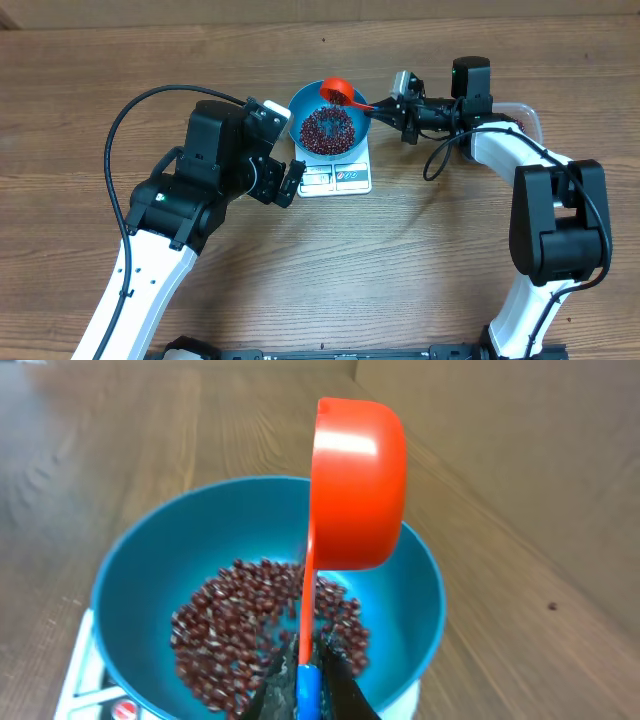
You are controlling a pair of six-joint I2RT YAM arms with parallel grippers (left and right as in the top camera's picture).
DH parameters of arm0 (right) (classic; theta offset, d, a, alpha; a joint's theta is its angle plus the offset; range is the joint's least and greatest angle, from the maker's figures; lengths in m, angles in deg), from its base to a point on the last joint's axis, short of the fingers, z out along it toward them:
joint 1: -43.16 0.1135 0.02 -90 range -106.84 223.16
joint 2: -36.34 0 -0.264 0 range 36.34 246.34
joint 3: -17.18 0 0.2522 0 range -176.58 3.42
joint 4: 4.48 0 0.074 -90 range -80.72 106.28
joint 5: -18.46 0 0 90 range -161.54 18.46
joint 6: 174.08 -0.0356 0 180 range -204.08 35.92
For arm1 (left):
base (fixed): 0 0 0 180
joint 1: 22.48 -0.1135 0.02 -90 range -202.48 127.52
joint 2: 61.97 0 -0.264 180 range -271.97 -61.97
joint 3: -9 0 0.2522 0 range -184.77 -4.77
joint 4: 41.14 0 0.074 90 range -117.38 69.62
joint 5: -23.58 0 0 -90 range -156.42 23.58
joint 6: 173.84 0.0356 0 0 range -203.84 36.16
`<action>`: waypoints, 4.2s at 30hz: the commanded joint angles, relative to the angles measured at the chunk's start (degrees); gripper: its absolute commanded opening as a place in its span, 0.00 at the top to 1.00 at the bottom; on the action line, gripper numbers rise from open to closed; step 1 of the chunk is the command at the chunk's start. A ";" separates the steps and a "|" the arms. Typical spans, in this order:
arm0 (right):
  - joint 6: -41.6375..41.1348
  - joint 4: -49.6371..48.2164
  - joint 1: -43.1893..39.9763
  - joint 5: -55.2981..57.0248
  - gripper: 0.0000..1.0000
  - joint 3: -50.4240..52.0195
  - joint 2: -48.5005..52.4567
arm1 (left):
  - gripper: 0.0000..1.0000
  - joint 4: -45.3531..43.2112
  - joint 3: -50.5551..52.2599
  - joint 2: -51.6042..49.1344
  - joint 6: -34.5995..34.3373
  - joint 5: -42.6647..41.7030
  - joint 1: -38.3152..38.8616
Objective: Scoop item into bowl and weigh 150g on scale
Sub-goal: 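Tilt the scoop with the right gripper to pour beans into the bowl, then move the empty scoop with the right gripper back to the bean tub, then lower the red scoop into the beans again with the right gripper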
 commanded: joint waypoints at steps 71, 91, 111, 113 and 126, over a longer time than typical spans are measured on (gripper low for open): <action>-31.91 47.23 -16.55 72.57 0.96 -0.72 -31.78 | 0.01 -0.02 -0.09 0.96 -0.37 -0.85 0.15; -30.42 49.90 -17.73 58.36 0.96 1.95 -27.34 | 0.00 -0.02 -0.09 0.96 -0.37 -0.85 0.15; -30.42 44.41 -17.75 62.42 0.96 4.24 -19.08 | 0.00 -0.02 -0.09 0.98 -0.37 -0.83 0.15; -30.45 44.54 -17.75 62.49 0.96 4.24 -17.81 | 0.00 -0.02 -0.09 0.98 -0.37 -0.85 0.15; -30.42 47.10 -17.64 53.00 0.96 4.24 -16.81 | 0.00 -0.02 -0.09 0.98 -0.37 -0.85 0.15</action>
